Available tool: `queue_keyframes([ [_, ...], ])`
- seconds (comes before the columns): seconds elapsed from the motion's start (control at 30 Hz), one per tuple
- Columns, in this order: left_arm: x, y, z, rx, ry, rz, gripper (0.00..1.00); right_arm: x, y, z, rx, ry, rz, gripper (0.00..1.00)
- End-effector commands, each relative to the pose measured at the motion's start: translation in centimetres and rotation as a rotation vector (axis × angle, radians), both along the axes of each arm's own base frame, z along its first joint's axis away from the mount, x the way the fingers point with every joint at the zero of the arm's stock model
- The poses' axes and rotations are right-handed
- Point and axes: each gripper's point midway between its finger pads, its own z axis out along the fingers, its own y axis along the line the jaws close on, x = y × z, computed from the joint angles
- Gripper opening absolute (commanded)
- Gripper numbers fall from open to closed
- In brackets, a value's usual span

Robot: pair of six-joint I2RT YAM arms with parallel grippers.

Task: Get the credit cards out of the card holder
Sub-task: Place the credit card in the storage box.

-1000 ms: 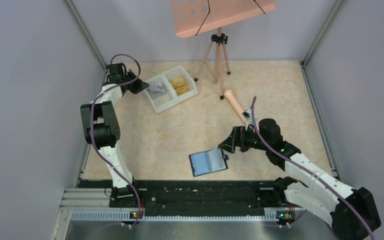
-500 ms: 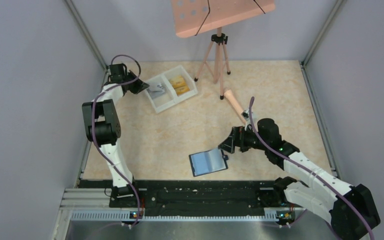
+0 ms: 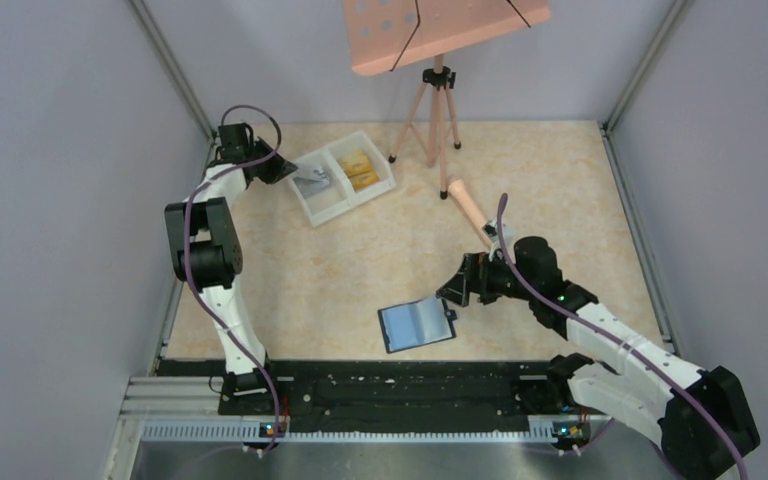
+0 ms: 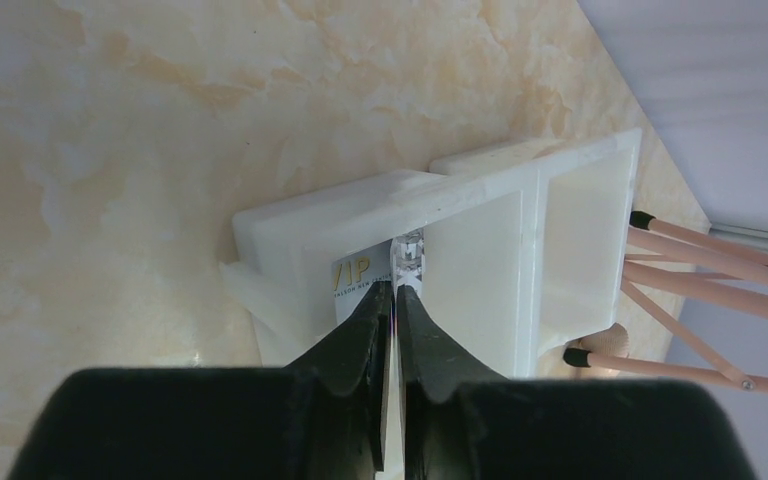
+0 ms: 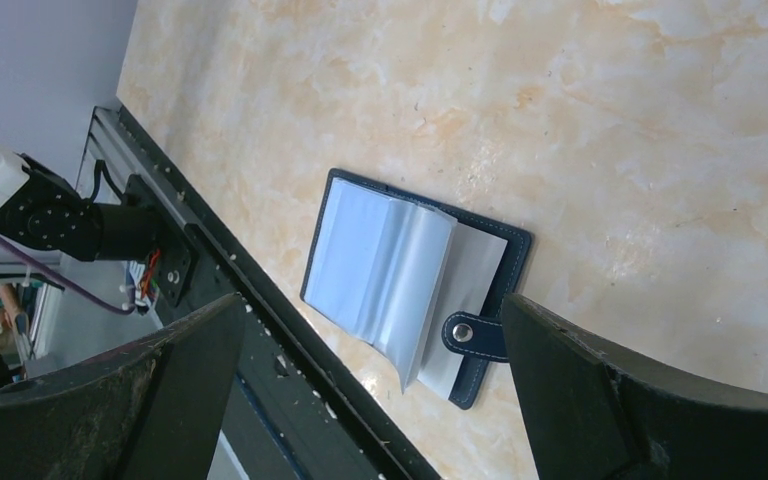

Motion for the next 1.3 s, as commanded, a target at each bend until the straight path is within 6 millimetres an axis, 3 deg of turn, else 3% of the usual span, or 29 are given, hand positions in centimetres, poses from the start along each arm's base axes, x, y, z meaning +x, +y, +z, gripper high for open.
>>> queue_keyframes([
  [0.0, 1.1, 0.5, 1.1, 0.026, -0.041, -0.002, 0.12, 1.0, 0.0, 1.2, 0.004, -0.049, -0.011, 0.99],
  [0.8, 1.4, 0.9, 2.1, 0.055, -0.054, 0.007, 0.22, 1.3, 0.0, 0.9, -0.012, -0.043, -0.015, 0.99],
  [1.27, 1.5, 1.4, 4.3, 0.091, -0.07, 0.03, 0.23, 1.0, 0.1, 0.9, -0.004, -0.03, -0.003, 0.99],
])
